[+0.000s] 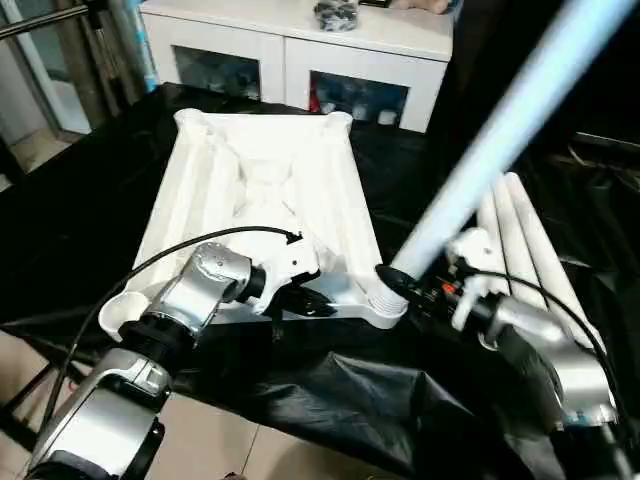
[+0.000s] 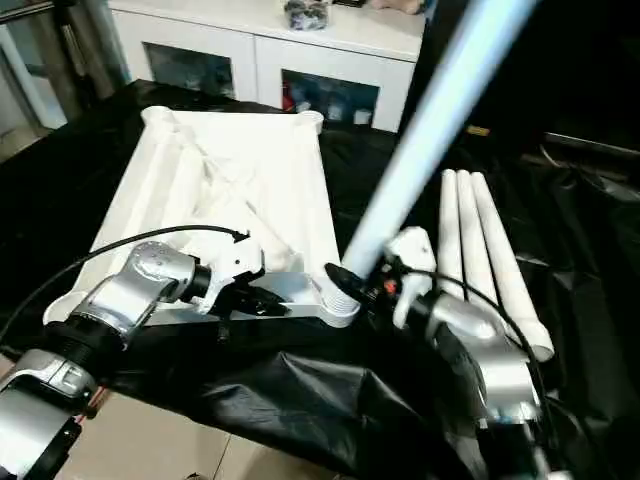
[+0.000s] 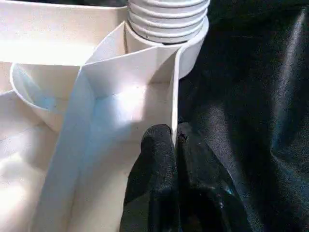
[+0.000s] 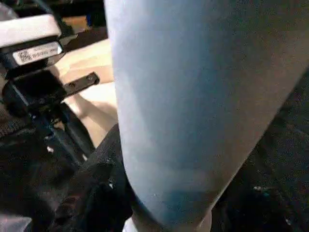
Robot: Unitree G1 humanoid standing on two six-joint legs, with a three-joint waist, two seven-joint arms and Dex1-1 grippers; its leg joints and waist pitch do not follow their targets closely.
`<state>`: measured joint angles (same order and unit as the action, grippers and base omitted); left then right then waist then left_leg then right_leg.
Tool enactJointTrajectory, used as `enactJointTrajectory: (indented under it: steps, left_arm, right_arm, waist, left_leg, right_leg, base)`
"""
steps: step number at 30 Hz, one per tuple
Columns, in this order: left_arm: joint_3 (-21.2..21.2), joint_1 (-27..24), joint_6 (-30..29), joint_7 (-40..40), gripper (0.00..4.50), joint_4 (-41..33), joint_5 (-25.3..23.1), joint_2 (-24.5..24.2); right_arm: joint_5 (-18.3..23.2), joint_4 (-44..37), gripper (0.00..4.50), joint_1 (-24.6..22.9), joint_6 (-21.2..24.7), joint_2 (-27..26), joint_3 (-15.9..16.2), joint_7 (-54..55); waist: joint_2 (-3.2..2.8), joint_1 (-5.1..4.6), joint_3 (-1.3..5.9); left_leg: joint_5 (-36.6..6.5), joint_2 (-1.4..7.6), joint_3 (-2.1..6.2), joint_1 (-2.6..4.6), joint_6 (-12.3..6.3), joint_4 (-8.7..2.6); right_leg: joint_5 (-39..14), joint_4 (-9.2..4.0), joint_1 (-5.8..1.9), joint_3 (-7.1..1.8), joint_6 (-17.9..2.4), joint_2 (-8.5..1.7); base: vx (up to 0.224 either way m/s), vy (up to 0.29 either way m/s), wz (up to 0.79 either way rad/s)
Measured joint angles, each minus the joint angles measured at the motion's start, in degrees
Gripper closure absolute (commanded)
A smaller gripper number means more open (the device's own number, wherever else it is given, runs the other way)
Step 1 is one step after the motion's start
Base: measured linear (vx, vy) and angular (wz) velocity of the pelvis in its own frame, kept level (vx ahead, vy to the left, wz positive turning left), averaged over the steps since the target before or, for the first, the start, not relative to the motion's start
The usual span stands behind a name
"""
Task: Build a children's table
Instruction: Insert table leg to table base
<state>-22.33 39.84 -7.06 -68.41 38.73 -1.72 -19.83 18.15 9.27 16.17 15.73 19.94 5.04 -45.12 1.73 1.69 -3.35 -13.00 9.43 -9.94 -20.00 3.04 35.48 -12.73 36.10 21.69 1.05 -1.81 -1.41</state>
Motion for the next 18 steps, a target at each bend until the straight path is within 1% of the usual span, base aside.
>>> enactJointTrajectory:
  steps: [6, 8, 10, 13, 18]
  left_arm:
    - [0.0, 0.0, 0.0, -0.1, 4.50, 0.0, -0.2, -0.4]
    - [0.0, 0.0, 0.0, -0.2, 4.50, -0.2, -0.2, -0.6]
    - [0.0, -0.5, -0.1, -0.6, 4.50, -1.0, -0.2, -1.2]
    - [0.1, -1.4, -0.1, -1.3, 4.50, -2.8, -0.1, -1.9]
    - [0.1, -2.4, 0.1, -3.0, 4.50, -4.8, -0.1, -2.9]
  right_arm:
    - [-1.8, 3.8, 2.62, 4.0, 0.0, 0.7, 1.9, -3.4]
    - [-2.1, 5.2, 2.62, 5.2, -0.1, 0.8, 2.4, -4.6]
    - [-2.2, 6.8, 2.62, 6.3, -0.3, 0.9, 2.7, -6.5]
    - [-2.2, 7.6, 2.62, 6.6, -0.6, 1.2, 2.9, -8.9]
    - [-2.1, 8.2, 2.62, 6.6, -2.4, 1.7, 3.2, -12.5]
  waist:
    - [0.10, -0.20, 0.04]
    - [0.15, -0.33, 0.06]
    - [0.31, -0.67, 0.13]
    - [0.71, -0.86, 0.31]
    - [1.06, -0.83, 0.54]
  left_leg:
    - [0.0, 0.00, 0.00, 0.01, 0.00, -0.02]
    - [0.0, 0.00, 0.00, 0.01, 0.00, -0.02]
    - [0.0, 0.01, 0.00, 0.00, 0.00, -0.04]
    - [0.0, 0.01, 0.00, 0.01, 0.00, -0.20]
    - [0.0, 0.01, -0.03, 0.01, 0.00, -0.83]
  right_leg:
    - [0.0, 0.00, -0.02, 0.00, 0.0, 0.00]
    - [0.0, 0.00, 0.00, 0.00, 0.0, 0.00]
    - [0.0, 0.00, 0.03, 0.00, 0.0, 0.00]
    - [0.0, -0.01, 0.06, 0.00, 0.0, 0.01]
    - [0.0, -0.45, 0.09, 0.15, 0.0, 0.03]
  base:
    - [0.000, 0.000, 0.00]
    - [0.000, 0.000, 0.00]
    - [0.000, 0.000, 0.00]
    - [0.000, 0.000, 0.00]
    - [0.000, 0.000, 0.00]
